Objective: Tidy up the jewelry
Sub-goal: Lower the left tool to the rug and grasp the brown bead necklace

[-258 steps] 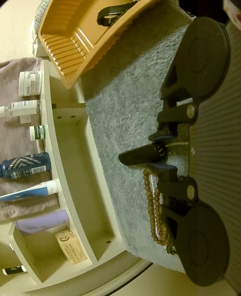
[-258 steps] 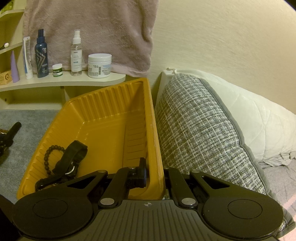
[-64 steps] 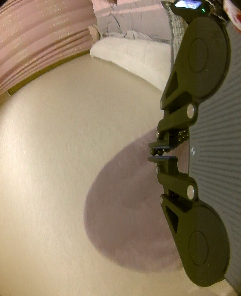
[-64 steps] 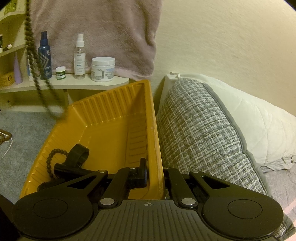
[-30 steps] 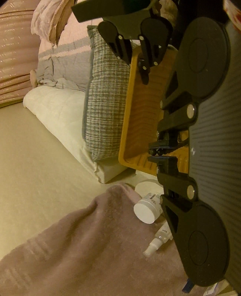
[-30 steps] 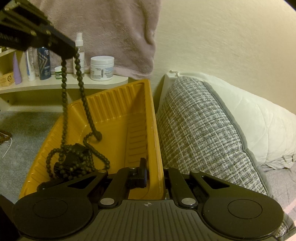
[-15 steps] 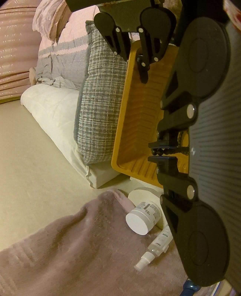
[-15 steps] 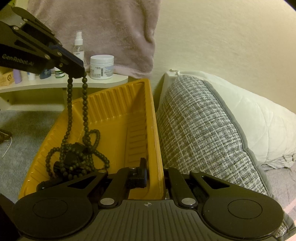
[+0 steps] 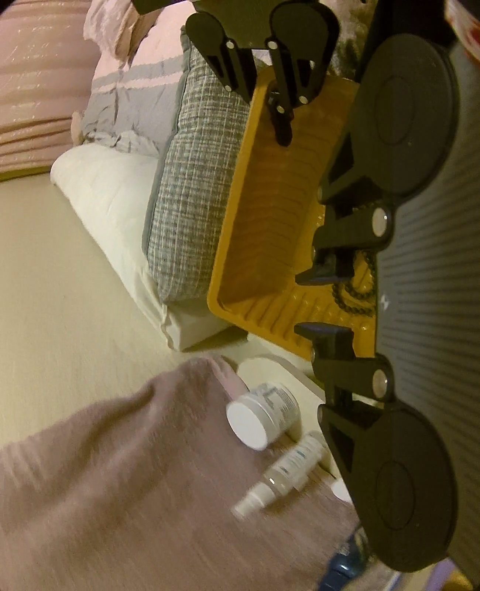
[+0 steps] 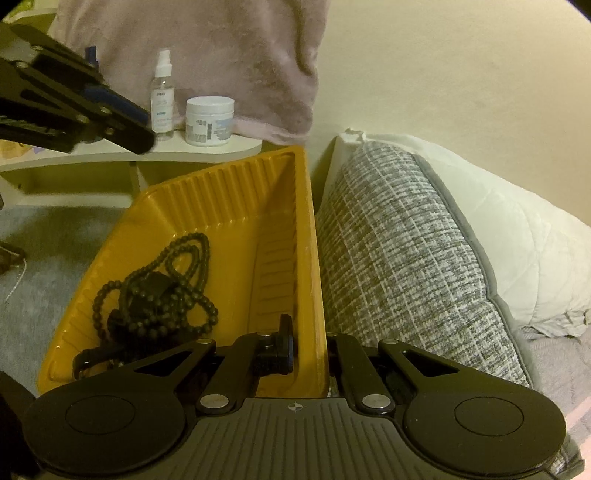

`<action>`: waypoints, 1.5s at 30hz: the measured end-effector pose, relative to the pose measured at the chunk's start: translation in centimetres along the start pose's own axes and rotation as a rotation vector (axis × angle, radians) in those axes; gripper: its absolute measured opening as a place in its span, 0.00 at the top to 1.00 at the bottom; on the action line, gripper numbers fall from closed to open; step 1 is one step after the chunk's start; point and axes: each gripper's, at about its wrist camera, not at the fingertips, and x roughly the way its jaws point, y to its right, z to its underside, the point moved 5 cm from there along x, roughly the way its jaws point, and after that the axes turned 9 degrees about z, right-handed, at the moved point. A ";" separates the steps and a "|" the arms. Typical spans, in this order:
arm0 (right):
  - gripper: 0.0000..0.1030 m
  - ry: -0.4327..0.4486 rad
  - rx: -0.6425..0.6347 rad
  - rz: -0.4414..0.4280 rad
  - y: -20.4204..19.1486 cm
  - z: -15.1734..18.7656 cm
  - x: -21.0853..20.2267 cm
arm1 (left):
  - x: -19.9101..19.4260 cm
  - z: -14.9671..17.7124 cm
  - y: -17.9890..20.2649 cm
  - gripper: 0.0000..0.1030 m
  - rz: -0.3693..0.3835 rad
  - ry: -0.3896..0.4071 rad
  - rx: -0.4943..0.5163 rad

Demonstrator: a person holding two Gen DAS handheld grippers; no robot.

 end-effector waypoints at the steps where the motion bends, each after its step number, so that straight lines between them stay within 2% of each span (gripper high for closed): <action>1: 0.96 -0.005 -0.001 -0.004 0.0 0.0 0.0 | -0.4 0.4 -0.2 0.79 -0.008 0.004 -0.012; 9: 0.96 -0.041 -0.029 -0.023 0.1 -0.2 0.4 | -3.9 4.6 -1.9 0.77 -0.113 0.037 -0.151; 13: 0.96 -0.048 -0.038 -0.029 0.1 -0.2 0.4 | -6.2 7.7 -3.2 0.77 -0.196 0.052 -0.224; 20: 0.96 -0.062 -0.050 -0.027 0.0 -0.3 0.5 | -11.0 14.6 -5.9 0.72 -0.372 0.043 -0.363; 23: 0.96 -0.069 -0.052 -0.022 0.0 -0.2 0.7 | -12.6 18.3 -6.7 0.72 -0.429 0.032 -0.452; 30: 0.96 -0.074 -0.064 -0.017 0.0 0.0 1.0 | -13.4 25.1 -6.6 0.72 -0.521 -0.035 -0.569; 33: 0.96 -0.077 -0.068 -0.018 0.1 0.1 1.0 | -12.4 26.7 -6.1 0.72 -0.514 -0.069 -0.553; 41: 0.96 -0.085 -0.075 -0.015 0.0 0.0 1.1 | -8.6 27.9 -5.5 0.72 -0.464 -0.164 -0.346; 45: 0.96 -0.087 -0.078 -0.012 -0.1 0.0 1.1 | -7.2 27.8 -5.9 0.73 -0.411 -0.196 -0.261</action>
